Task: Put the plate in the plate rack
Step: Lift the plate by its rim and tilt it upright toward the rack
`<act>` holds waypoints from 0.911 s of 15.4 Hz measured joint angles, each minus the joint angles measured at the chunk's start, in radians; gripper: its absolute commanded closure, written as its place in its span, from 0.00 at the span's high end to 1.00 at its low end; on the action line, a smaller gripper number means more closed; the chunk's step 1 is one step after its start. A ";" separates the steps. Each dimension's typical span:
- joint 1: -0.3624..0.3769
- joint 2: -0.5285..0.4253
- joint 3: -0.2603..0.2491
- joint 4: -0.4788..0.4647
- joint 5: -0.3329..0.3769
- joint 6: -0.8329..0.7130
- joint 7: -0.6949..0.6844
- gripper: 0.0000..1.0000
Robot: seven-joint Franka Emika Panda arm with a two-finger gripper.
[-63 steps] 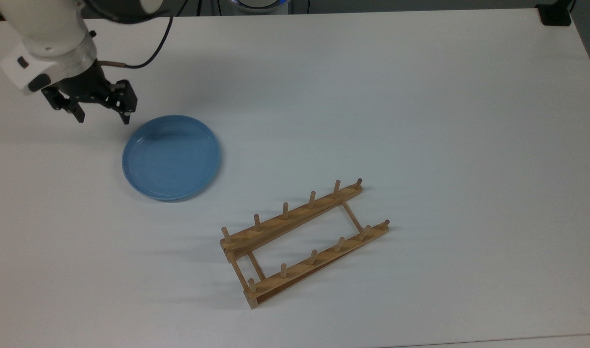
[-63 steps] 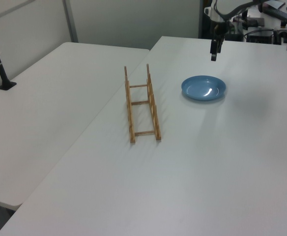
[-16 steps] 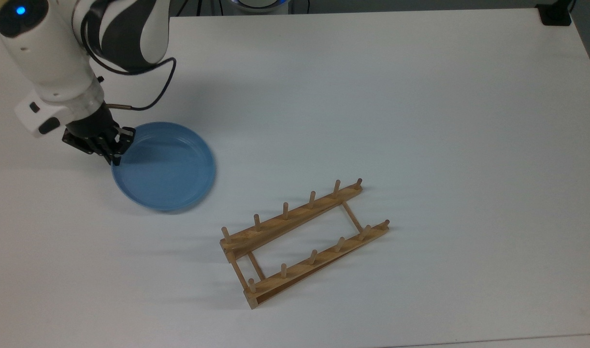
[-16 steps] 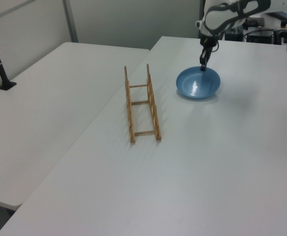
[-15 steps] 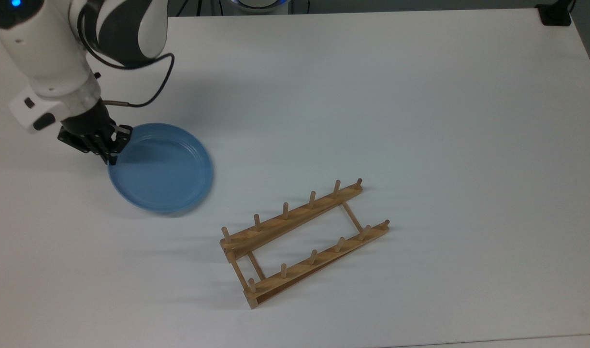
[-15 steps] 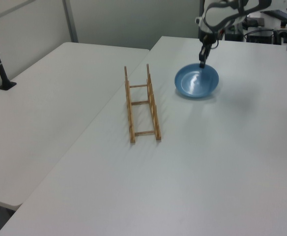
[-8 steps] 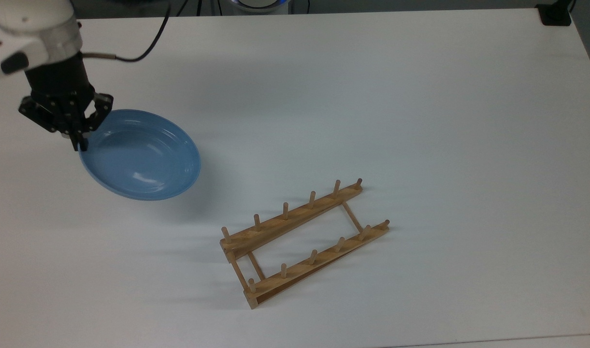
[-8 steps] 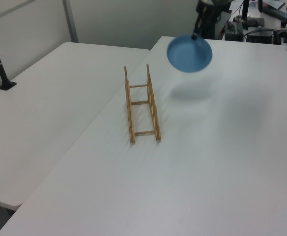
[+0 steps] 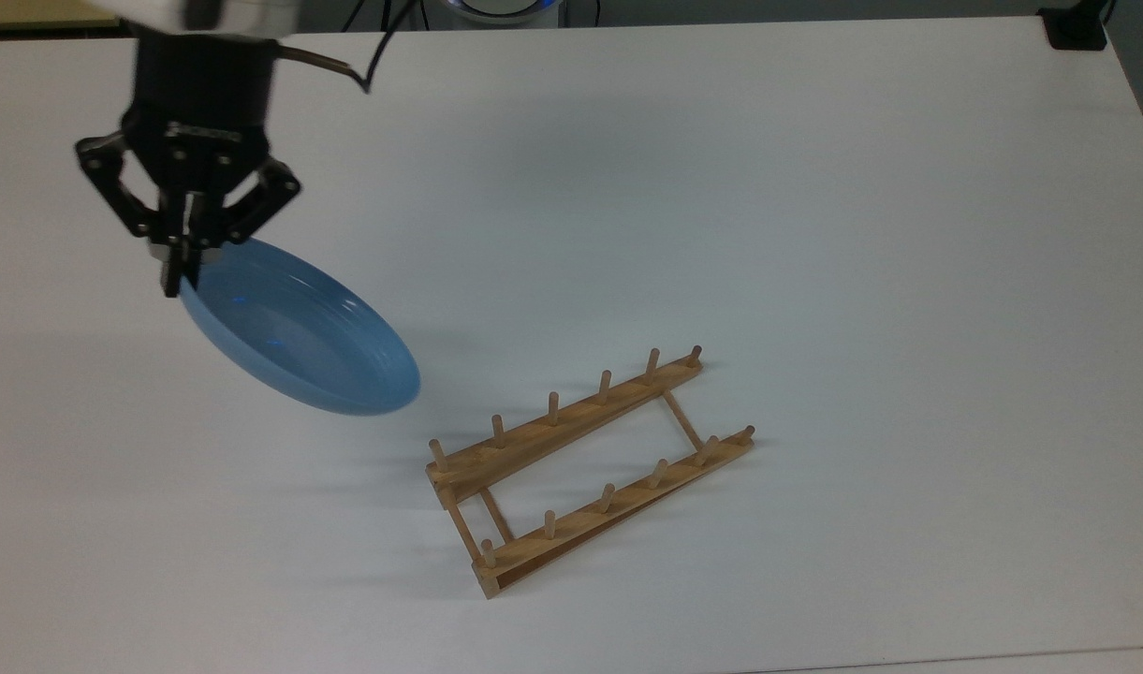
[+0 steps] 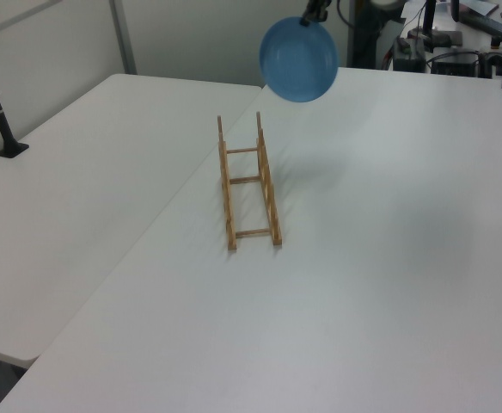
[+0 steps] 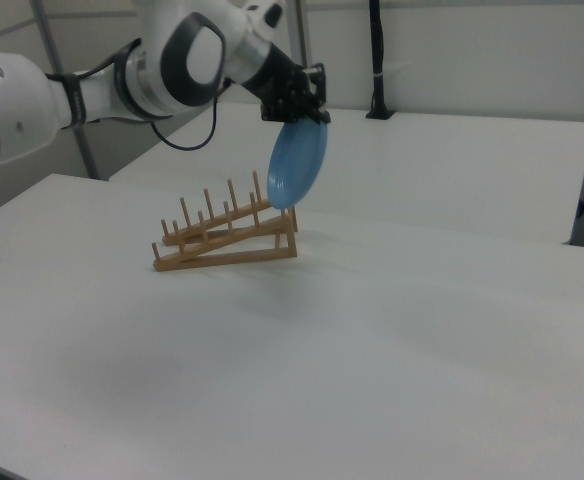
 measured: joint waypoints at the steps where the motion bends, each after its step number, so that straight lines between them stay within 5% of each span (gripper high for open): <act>1: 0.024 0.000 0.000 0.006 -0.067 0.006 0.053 0.00; 7: 0.150 0.022 0.000 0.026 -0.325 -0.002 0.254 0.00; 14: 0.234 0.097 0.000 0.107 -0.415 -0.090 0.334 0.00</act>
